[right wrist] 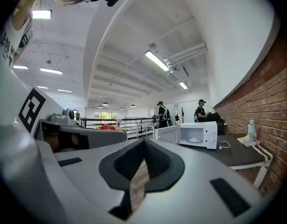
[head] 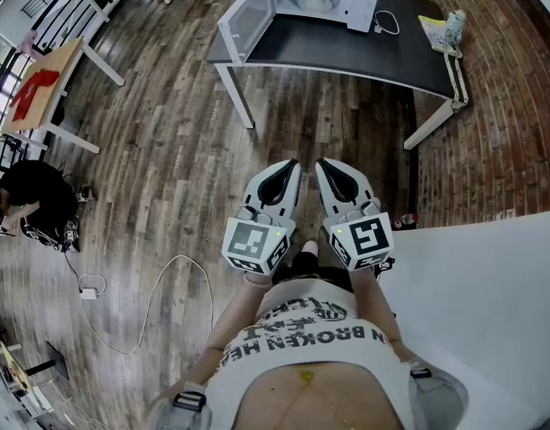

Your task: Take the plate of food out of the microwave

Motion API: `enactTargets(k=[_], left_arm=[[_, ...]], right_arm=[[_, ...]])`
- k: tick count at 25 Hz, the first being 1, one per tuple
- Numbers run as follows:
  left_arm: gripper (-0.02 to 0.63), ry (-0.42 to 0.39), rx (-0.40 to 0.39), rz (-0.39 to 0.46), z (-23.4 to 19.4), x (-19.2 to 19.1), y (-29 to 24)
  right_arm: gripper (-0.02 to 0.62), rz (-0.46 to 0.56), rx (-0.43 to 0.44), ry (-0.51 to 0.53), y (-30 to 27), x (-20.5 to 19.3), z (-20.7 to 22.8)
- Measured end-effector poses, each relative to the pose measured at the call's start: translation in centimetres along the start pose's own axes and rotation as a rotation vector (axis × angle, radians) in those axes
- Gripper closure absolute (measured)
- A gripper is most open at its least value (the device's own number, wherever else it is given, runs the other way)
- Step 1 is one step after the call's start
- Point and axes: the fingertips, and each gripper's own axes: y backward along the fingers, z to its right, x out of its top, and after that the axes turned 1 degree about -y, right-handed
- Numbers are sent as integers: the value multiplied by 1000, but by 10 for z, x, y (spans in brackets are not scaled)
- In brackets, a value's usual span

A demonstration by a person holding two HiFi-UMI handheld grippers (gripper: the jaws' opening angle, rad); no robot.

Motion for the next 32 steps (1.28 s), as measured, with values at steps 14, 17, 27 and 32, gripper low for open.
enactTargets(k=[14,17,27,32], left_arm=[[600,57,33,-21,-33,-18,-29],[600,50,24,-17,-55,-17,-53],[600,71,-126,-2,-128,8,-172],[600,64,-161,-25,-165,10,-202]], right_arm=[[586,-40,-21,-41,-36,-16,37],[586,-42,-41,-28,-62,-15,50],[586,-40,-133,-11,-169,10,120],[587,-43,-160,-24,-217,11,134]])
